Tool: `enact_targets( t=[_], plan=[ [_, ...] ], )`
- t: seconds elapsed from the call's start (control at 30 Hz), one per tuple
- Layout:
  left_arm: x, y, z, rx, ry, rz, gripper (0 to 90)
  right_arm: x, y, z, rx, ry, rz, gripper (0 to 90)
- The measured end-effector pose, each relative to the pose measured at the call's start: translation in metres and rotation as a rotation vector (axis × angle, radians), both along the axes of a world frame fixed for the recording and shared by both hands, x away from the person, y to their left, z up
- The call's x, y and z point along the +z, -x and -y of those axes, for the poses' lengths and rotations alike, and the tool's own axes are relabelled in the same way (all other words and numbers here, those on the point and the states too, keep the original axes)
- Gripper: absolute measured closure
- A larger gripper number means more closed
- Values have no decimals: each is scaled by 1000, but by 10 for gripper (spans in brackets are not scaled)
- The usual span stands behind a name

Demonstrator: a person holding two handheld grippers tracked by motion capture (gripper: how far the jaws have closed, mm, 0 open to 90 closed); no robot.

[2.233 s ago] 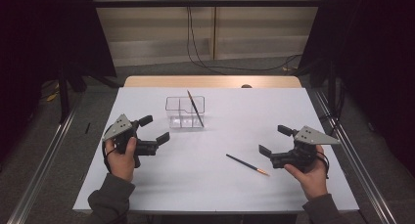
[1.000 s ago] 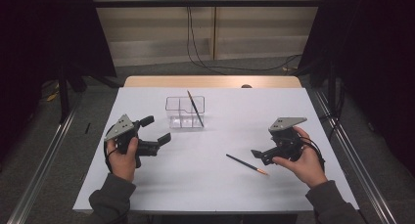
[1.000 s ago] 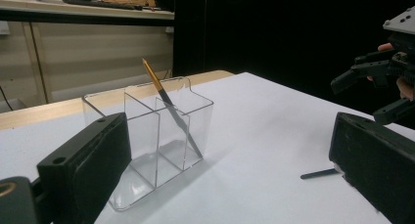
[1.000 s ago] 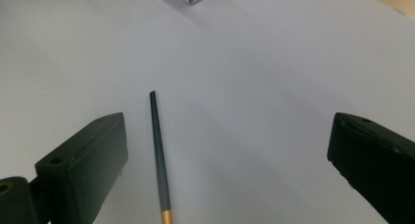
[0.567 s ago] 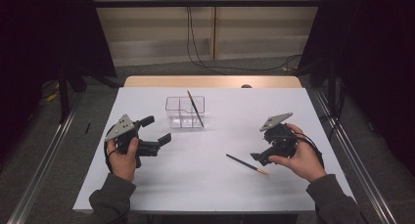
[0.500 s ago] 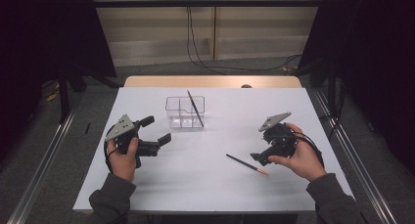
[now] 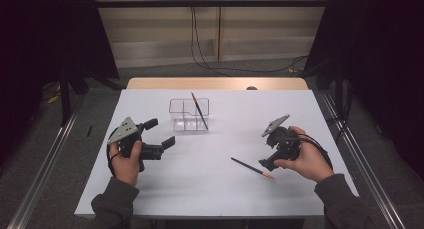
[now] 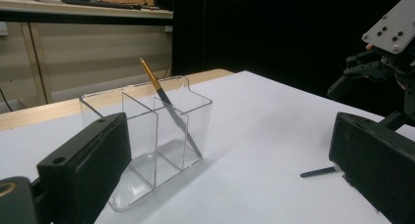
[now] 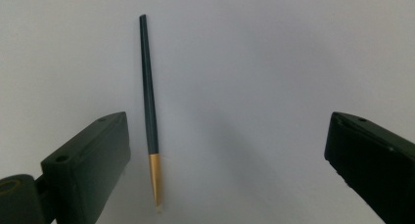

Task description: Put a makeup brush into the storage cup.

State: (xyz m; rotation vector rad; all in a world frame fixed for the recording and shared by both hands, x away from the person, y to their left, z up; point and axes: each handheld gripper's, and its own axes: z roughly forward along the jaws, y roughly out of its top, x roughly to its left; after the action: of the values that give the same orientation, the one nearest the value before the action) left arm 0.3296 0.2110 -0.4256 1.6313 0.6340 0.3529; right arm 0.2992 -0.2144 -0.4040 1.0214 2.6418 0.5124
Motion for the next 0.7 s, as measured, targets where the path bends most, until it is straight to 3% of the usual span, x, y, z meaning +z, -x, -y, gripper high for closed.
enact_targets(
  t=[0.33, 0.7],
  plan=[
    [1, -1, 0, -6, -7, 4, 18, -2, -1, -3, 34, 33, -14, 29],
    [0, -1, 0, -10, 10, 2, 18, -5, -2, -5, 24, 44, -30, 33]
  ],
)
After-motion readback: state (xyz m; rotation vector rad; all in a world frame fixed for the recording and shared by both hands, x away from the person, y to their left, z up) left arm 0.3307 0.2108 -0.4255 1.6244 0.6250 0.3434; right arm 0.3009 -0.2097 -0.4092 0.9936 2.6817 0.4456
